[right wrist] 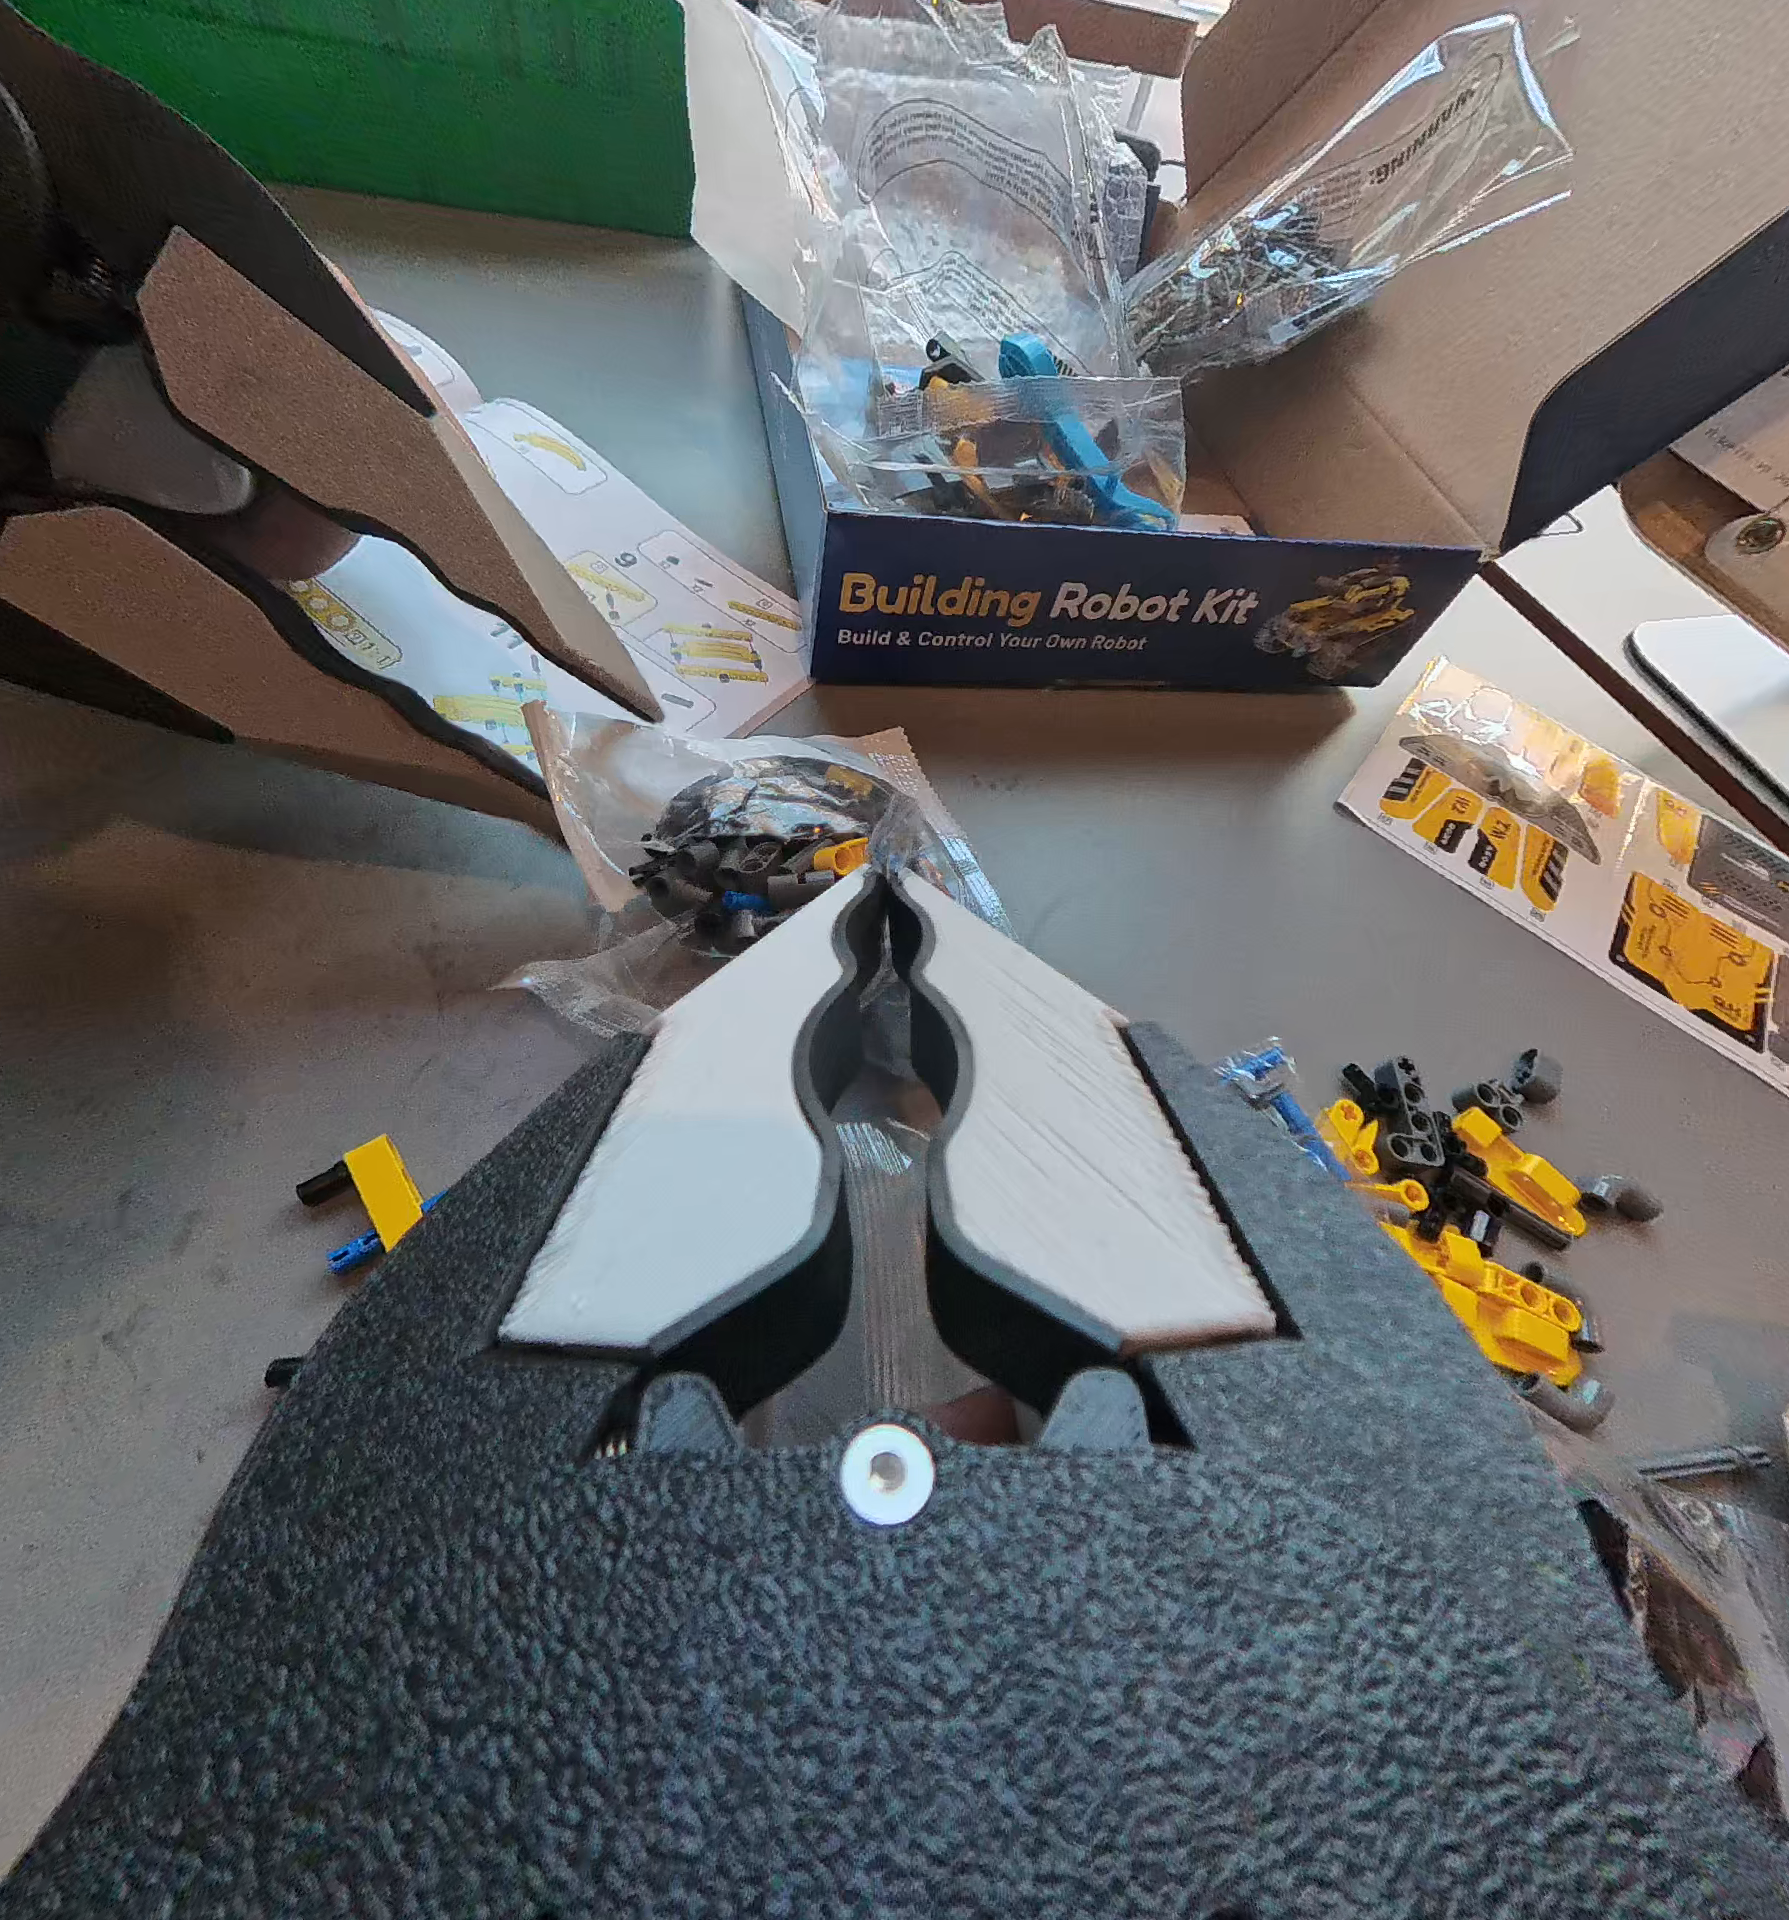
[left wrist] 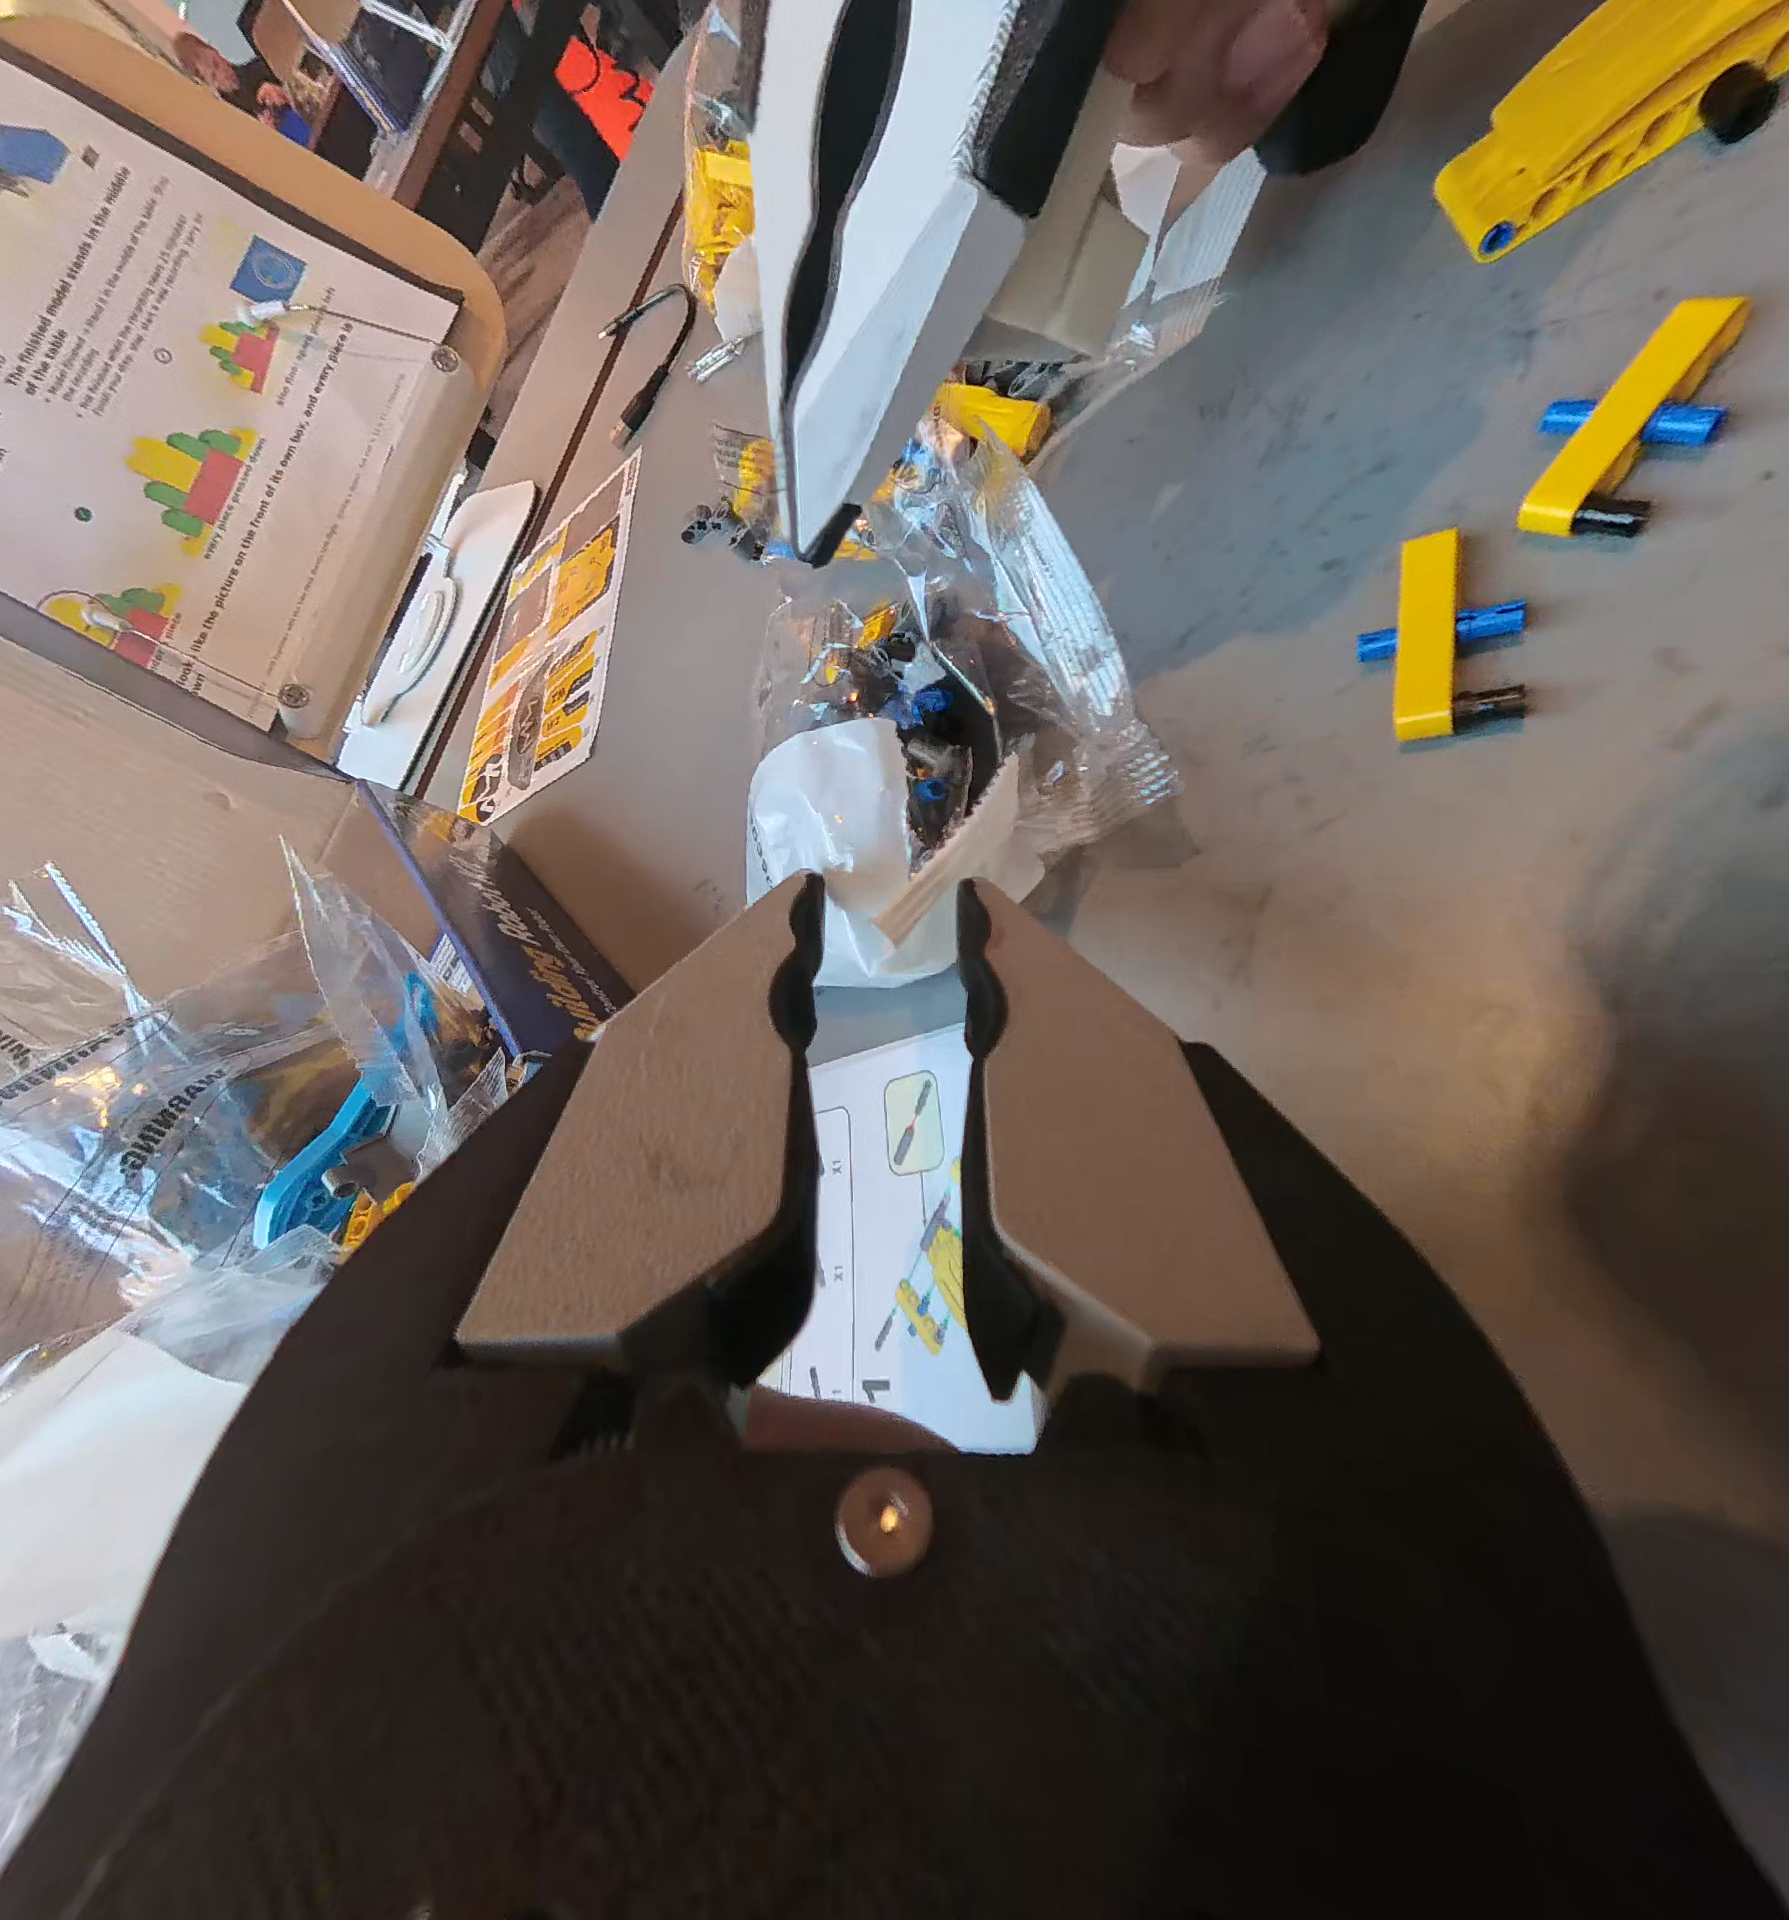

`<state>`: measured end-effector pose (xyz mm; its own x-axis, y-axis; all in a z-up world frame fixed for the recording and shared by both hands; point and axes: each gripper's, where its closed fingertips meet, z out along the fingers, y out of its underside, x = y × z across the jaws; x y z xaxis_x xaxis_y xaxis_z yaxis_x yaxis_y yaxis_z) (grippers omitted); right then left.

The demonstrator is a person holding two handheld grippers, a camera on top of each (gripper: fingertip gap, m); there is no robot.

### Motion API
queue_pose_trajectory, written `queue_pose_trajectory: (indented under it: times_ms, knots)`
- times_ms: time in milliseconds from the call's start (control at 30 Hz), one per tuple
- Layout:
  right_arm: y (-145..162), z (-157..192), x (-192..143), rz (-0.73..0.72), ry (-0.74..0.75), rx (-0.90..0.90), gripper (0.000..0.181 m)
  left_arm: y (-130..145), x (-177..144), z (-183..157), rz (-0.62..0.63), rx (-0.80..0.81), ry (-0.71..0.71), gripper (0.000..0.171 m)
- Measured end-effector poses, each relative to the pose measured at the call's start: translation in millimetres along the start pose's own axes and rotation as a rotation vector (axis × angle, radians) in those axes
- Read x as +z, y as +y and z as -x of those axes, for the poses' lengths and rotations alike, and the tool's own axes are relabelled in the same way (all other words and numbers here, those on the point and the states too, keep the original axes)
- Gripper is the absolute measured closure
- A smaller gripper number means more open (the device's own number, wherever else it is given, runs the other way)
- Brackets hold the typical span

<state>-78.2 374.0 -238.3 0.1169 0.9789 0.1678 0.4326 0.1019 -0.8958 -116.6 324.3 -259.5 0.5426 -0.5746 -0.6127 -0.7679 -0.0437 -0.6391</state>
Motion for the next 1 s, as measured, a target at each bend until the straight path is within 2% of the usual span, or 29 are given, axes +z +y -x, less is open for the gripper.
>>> queue_pose_trajectory:
  times_ms: [233,467,667,1000]
  knots:
    - [1.0,-1.5,1.7,-0.003,0.003,0.015,0.181,-3.0,1.6,6.8,-0.023,-0.087,-0.008,0.166]
    - [0.3,-11.3,2.3,-0.023,0.029,0.072,0.177,-14.7,2.6,17.8,-0.076,-0.252,0.037,0.167]
    - [-1.2,-17.0,-0.7,-0.047,0.034,0.113,0.175,-14.7,3.6,27.6,-0.080,-0.277,0.033,0.166]
    - [4.9,-28.2,0.0,-0.038,0.077,0.164,0.169,-21.5,4.4,17.8,-0.104,-0.301,0.092,0.165]
